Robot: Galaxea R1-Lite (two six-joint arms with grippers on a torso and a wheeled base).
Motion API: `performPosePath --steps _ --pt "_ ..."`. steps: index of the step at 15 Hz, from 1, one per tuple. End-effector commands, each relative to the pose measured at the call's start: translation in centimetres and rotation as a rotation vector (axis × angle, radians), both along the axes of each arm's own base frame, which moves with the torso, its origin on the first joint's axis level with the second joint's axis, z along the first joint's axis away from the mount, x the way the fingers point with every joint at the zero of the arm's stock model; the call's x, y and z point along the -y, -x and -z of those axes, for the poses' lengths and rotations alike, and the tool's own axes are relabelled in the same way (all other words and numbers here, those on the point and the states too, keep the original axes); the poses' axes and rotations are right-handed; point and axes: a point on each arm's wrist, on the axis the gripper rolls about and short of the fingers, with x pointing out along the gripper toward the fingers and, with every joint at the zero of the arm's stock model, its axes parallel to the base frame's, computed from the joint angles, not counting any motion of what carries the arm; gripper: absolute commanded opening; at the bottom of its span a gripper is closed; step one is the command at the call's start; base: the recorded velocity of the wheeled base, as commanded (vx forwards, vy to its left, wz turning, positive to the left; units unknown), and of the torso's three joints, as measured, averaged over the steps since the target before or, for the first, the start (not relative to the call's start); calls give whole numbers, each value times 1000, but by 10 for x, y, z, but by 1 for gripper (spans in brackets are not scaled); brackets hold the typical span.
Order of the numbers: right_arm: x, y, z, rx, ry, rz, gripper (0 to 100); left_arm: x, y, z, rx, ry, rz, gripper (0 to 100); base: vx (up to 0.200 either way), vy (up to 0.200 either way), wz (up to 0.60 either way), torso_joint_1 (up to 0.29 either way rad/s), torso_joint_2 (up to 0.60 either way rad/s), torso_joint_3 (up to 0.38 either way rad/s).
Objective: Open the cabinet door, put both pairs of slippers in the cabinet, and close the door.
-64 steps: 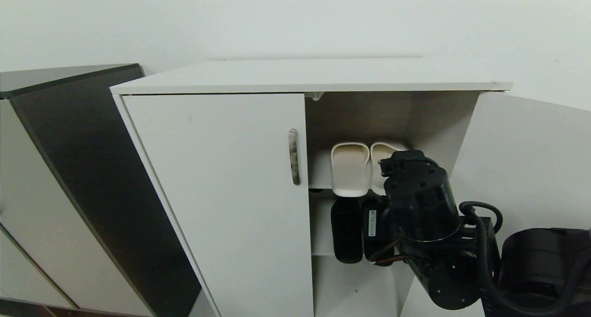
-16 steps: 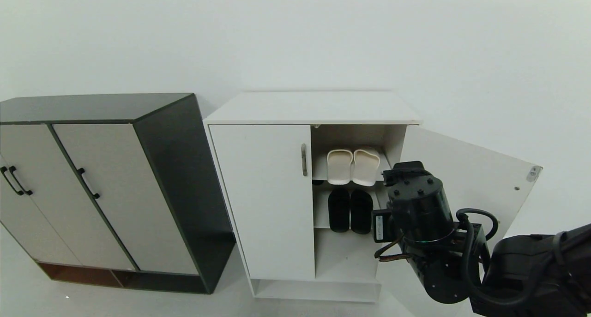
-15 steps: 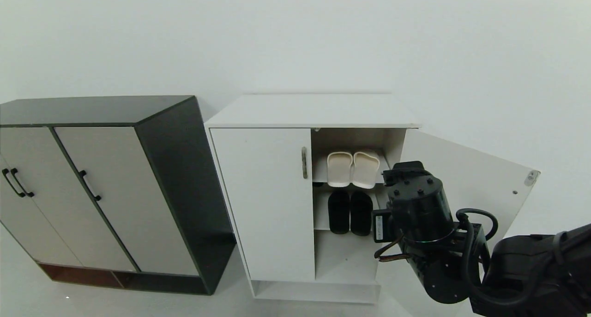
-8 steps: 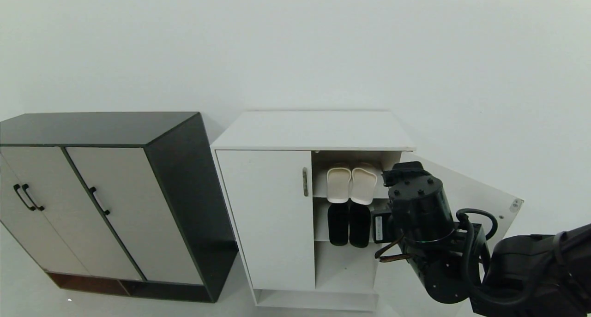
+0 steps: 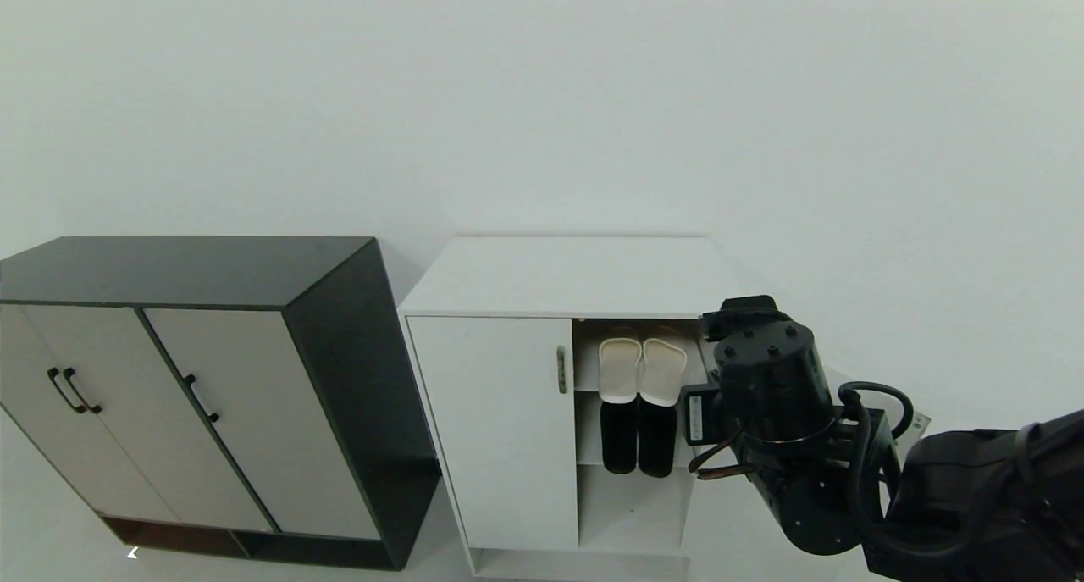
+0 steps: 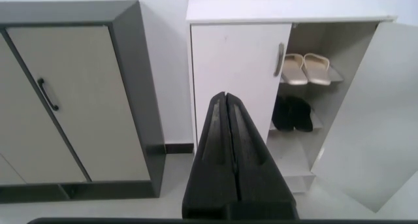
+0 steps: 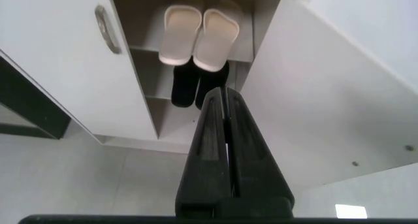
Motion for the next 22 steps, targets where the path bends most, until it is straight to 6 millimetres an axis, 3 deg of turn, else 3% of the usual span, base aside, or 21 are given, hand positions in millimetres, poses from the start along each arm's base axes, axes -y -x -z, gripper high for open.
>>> performPosePath --steps 1,4,12,22 --pt "0 1 0 0 1 -4 0 0 0 0 0 0 0 0 0 0 0 173 -413 -222" --pt "1 2 2 -7 22 -8 0 0 0 0 0 0 0 0 0 0 0 34 -67 -42" --pt "5 -3 1 -2 16 12 0 0 0 0 0 0 0 0 0 0 -600 5 -4 -2" --pt "8 -7 -2 26 17 20 0 0 0 0 0 0 0 0 0 0 0 0 0 0"
